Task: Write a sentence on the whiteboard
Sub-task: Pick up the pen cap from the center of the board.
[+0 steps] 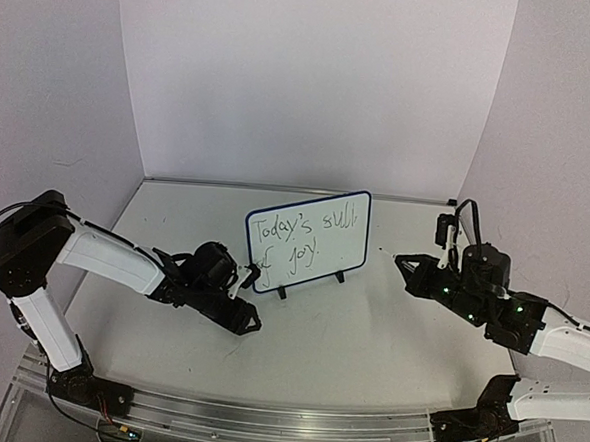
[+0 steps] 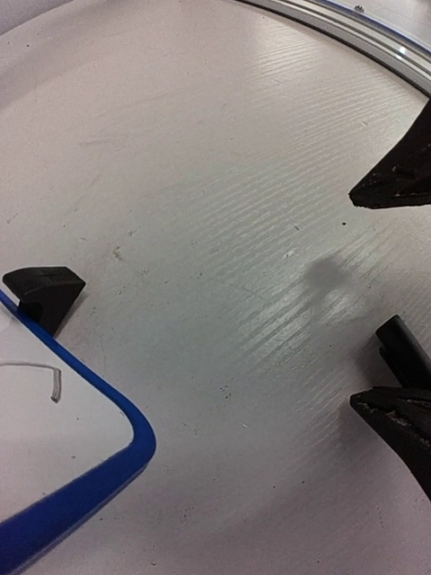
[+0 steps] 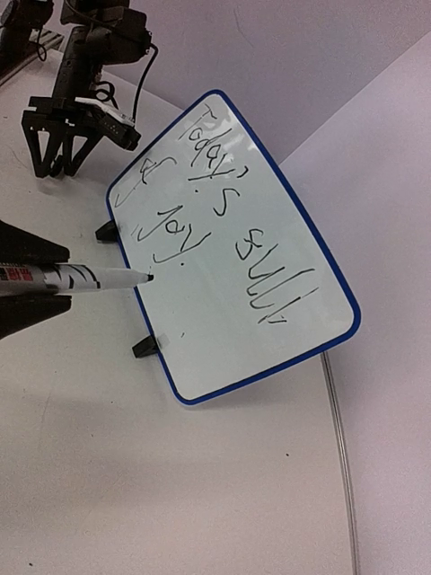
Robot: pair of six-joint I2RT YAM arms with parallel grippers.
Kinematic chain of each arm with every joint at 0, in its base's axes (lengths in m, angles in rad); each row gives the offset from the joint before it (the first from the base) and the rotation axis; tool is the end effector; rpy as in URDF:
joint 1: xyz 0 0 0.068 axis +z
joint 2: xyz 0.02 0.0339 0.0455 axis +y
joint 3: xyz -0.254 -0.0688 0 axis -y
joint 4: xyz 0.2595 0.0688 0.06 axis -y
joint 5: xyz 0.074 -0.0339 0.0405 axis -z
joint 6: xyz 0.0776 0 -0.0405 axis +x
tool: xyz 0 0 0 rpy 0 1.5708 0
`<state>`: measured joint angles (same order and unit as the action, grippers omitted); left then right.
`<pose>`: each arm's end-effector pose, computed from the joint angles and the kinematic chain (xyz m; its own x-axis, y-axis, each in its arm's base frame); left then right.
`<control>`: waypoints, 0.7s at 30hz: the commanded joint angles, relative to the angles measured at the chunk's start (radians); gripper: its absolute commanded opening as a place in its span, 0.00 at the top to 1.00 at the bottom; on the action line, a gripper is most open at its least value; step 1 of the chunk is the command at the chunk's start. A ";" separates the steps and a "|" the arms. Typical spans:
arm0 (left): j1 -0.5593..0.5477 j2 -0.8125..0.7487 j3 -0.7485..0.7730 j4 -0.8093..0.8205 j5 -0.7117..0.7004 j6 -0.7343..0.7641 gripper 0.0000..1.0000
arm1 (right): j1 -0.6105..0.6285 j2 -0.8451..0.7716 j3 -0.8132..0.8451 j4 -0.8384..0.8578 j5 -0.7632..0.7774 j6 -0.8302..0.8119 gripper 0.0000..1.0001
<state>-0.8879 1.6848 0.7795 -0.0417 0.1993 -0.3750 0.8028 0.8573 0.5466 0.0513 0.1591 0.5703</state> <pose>0.2051 -0.2765 0.0770 -0.7818 0.3922 -0.4847 0.5879 0.7227 -0.3635 0.1928 0.1819 0.2447 -0.4760 0.2745 -0.8355 -0.4121 0.7697 0.4876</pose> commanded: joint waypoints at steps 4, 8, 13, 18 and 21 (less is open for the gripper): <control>-0.003 -0.030 -0.013 -0.114 0.002 0.042 0.35 | -0.003 -0.017 -0.008 0.007 0.008 0.013 1.00; -0.006 -0.048 -0.014 -0.150 0.002 0.057 0.40 | -0.003 -0.013 -0.007 0.007 0.011 0.011 1.00; -0.018 -0.070 -0.014 -0.195 -0.005 0.054 0.43 | -0.003 -0.011 -0.008 0.006 0.012 0.013 1.00; -0.035 -0.101 -0.033 -0.247 -0.064 0.042 0.43 | -0.002 -0.014 -0.012 0.007 0.013 0.015 1.00; -0.038 -0.112 -0.037 -0.258 -0.082 0.045 0.45 | -0.003 -0.012 -0.011 0.007 0.015 0.015 1.00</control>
<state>-0.9196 1.6118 0.7621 -0.2278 0.1665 -0.3363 0.8028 0.8513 0.5379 0.0508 0.1600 0.5774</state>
